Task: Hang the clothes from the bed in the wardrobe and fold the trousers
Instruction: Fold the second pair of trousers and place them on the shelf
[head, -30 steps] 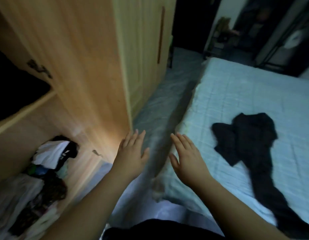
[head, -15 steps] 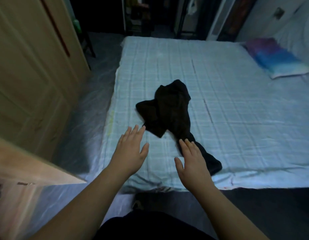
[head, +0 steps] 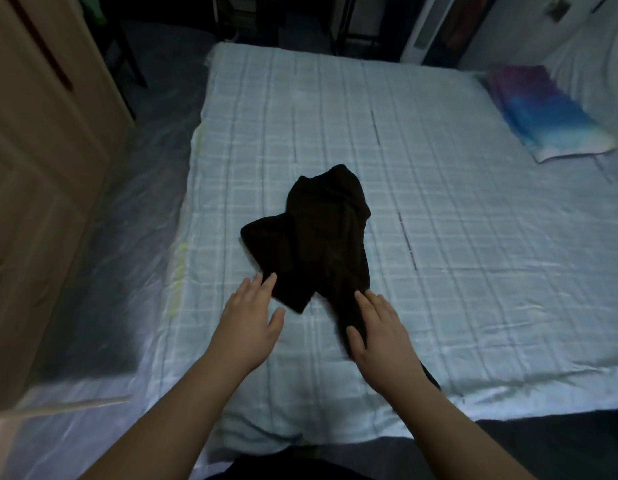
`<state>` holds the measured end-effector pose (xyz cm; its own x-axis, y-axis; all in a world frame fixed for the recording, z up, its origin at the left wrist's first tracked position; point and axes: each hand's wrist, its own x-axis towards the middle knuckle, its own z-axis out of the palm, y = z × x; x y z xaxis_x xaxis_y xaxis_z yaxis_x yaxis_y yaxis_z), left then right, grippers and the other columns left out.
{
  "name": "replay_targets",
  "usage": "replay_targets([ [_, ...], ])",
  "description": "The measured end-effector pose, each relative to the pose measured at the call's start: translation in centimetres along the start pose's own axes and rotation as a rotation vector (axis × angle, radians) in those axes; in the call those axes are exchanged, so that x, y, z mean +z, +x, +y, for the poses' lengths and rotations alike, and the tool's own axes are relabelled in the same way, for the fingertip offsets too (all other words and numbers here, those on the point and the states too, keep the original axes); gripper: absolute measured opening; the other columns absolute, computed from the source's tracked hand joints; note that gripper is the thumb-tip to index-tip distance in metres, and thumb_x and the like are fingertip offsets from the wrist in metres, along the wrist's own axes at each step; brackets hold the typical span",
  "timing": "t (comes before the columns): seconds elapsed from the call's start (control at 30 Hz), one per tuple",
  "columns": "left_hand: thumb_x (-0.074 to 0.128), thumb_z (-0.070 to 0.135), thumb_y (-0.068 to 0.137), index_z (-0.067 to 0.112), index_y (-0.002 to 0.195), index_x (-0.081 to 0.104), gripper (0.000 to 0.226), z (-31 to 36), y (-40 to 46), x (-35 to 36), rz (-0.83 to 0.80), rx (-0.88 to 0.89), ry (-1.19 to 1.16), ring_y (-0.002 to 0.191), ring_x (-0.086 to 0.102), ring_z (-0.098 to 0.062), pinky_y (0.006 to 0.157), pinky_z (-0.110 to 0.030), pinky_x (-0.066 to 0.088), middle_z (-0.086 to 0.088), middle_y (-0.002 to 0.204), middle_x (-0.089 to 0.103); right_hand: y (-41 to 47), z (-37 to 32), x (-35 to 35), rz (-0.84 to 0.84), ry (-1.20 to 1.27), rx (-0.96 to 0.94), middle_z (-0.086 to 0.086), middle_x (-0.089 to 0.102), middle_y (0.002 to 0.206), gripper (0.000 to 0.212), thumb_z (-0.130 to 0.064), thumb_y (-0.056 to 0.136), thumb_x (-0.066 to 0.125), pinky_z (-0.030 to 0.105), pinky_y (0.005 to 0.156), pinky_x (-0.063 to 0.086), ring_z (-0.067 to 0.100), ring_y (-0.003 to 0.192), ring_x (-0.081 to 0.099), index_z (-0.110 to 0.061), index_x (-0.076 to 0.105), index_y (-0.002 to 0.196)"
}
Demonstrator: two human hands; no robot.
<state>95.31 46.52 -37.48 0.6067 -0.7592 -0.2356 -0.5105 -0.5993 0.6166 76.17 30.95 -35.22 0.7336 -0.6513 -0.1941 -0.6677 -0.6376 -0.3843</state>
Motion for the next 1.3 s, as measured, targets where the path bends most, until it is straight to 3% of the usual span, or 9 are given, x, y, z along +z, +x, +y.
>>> replay_targets([
  [0.23,0.043,0.041,0.103,0.025,0.159,0.017,0.064,0.5,10.5,-1.4,-0.024,-0.011,0.023,0.154,0.011,-0.025,0.125,-0.042,0.016,-0.006,0.167,0.015,9.9,1.6,-0.5,0.039,0.08,0.11,0.008,0.033,0.16,0.063,-0.032,0.099,0.053,0.037,0.123,0.02,0.024,0.149,0.025,-0.017,0.03,0.156],
  [0.43,0.043,0.039,0.104,0.026,0.159,0.016,0.063,2.3,17.0,0.6,-0.045,-0.05,-0.011,0.154,0.008,-0.023,0.125,-0.04,0.014,-0.003,0.167,0.014,17.1,4.6,-1.3,0.013,0.271,0.206,0.001,0.038,0.156,0.063,-0.022,0.099,0.057,0.016,0.108,0.02,0.015,0.142,0.034,-0.018,0.029,0.156],
  [0.53,0.043,0.039,0.103,0.027,0.159,0.015,0.063,3.3,20.4,2.7,-0.064,-0.061,0.028,0.154,0.008,-0.023,0.125,-0.041,0.013,-0.003,0.167,0.014,21.2,7.2,-1.1,-0.019,0.341,0.244,0.002,0.045,0.151,0.06,-0.017,0.098,0.058,0.013,0.101,0.021,0.015,0.136,0.039,-0.017,0.034,0.153],
  [0.7,0.043,0.039,0.103,0.027,0.159,0.015,0.063,4.7,28.4,6.4,-0.061,-0.09,0.043,0.154,0.008,-0.02,0.125,-0.039,0.013,-0.001,0.167,0.014,29.8,12.9,1.8,-0.084,0.363,0.243,0.003,0.043,0.152,0.062,-0.02,0.098,0.057,0.019,0.106,0.024,0.018,0.139,0.039,-0.016,0.031,0.155],
  [0.8,0.044,0.039,0.103,0.028,0.159,0.015,0.064,4.7,32.9,8.5,-0.066,-0.129,0.047,0.154,0.008,-0.018,0.123,-0.037,0.011,0.001,0.167,0.013,35.3,15.7,4.4,-0.125,0.399,0.292,0.006,0.037,0.157,0.07,-0.026,0.097,0.059,0.034,0.118,0.028,0.022,0.143,0.036,-0.017,0.024,0.157],
  [0.97,0.046,0.037,0.103,0.031,0.159,0.011,0.066,3.2,38.4,12.0,-0.111,-0.145,0.076,0.154,0.005,-0.016,0.119,-0.031,0.005,0.003,0.168,0.009,45.4,18.4,8.6,-0.034,0.438,0.285,0.011,0.043,0.149,0.079,-0.037,0.09,0.065,0.052,0.111,0.04,0.032,0.133,0.045,-0.019,0.025,0.155],
  [1.1,0.049,0.032,0.103,0.032,0.159,0.014,0.066,2.4,40.8,13.2,-0.087,-0.186,0.0,0.153,0.008,-0.013,0.119,-0.031,0.009,0.005,0.167,0.011,50.1,18.3,10.8,-0.064,0.525,0.374,0.011,0.04,0.154,0.094,-0.034,0.092,0.067,0.048,0.113,0.039,0.031,0.137,0.045,-0.021,0.004,0.16],
  [1.23,0.055,0.027,0.1,0.032,0.158,0.015,0.07,2.7,40.9,13.2,-0.068,-0.22,-0.096,0.151,0.014,-0.01,0.116,-0.025,0.011,0.006,0.166,0.017,48.5,16.2,11.2,0.041,0.553,0.327,0.004,0.058,0.132,0.073,-0.018,0.091,0.057,0.039,0.097,0.05,0.022,0.115,0.059,-0.026,0.024,0.156],
  [1.3,0.058,0.027,0.099,0.031,0.158,0.015,0.073,2.9,40.9,13.1,-0.076,-0.249,-0.179,0.15,0.02,-0.01,0.119,-0.028,0.015,0.007,0.164,0.021,46.6,15.2,11.2,0.034,0.581,0.271,0.0,0.059,0.132,0.073,-0.017,0.09,0.055,0.037,0.096,0.05,0.018,0.114,0.06,-0.032,0.027,0.155],
])
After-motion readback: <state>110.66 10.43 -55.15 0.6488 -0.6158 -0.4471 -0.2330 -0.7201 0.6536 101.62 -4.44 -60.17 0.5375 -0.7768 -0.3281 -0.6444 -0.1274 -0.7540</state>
